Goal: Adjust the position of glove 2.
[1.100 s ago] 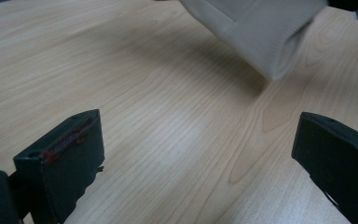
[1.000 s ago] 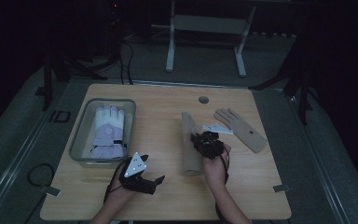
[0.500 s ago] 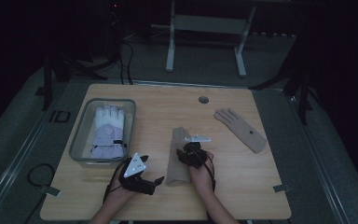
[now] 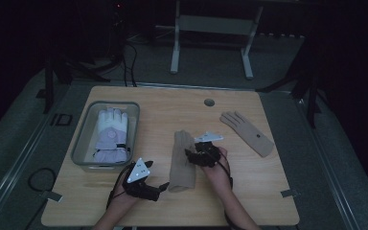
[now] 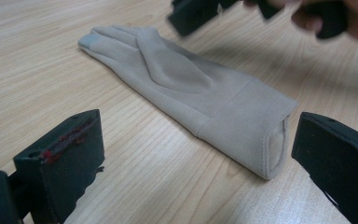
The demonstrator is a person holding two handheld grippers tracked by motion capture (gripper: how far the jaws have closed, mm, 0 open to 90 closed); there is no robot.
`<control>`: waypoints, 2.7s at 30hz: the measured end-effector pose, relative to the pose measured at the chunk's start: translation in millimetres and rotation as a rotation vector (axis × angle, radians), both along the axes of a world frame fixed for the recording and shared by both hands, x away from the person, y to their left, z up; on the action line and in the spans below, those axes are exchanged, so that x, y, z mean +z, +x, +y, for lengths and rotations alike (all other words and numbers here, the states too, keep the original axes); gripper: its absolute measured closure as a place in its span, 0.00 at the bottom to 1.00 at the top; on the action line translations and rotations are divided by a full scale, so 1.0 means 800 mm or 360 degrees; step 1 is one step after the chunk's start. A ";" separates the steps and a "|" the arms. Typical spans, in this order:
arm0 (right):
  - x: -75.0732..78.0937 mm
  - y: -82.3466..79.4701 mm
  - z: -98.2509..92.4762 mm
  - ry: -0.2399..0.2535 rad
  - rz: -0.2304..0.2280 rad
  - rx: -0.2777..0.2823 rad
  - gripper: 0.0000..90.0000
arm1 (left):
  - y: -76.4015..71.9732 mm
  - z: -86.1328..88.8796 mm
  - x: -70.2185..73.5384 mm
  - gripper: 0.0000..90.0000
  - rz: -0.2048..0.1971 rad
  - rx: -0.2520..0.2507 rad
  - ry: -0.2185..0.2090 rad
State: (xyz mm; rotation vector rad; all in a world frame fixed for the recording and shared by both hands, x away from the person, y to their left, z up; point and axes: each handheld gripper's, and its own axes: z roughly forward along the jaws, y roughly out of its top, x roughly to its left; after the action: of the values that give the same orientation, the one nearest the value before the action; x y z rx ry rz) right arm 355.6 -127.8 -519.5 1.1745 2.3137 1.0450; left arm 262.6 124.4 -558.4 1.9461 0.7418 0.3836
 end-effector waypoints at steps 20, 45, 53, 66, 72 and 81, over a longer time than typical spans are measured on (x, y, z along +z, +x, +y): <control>0.043 0.049 -0.169 -0.0095 -0.0097 -0.0105 0.65 | -0.004 0.000 0.002 0.03 0.0004 0.0000 -0.0035; 0.001 0.125 -0.263 -0.0214 0.0051 -0.0280 0.58 | -0.004 0.002 0.001 0.03 0.0019 -0.0011 -0.0050; -0.019 0.143 -0.266 -0.0168 0.0143 -0.0238 0.54 | -0.005 0.001 0.001 0.03 0.0023 -0.0023 -0.0050; -0.026 0.127 -0.252 -0.0036 0.0149 -0.0499 0.90 | -0.005 -0.001 0.001 0.03 0.0018 -0.0027 -0.0046; -0.006 0.089 -0.240 0.0040 0.0089 -0.0678 0.90 | -0.004 0.000 0.002 0.03 0.0025 -0.0018 -0.0070; 0.022 0.025 -0.222 0.0008 0.0041 -0.0798 0.90 | -0.005 0.001 0.005 0.03 0.0011 -0.0015 -0.0072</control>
State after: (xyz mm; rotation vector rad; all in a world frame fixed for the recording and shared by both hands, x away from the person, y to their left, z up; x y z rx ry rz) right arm 375.9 -305.7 -502.2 1.6588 1.8774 0.8480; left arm 258.7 125.0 -554.5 1.9088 0.7392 0.3515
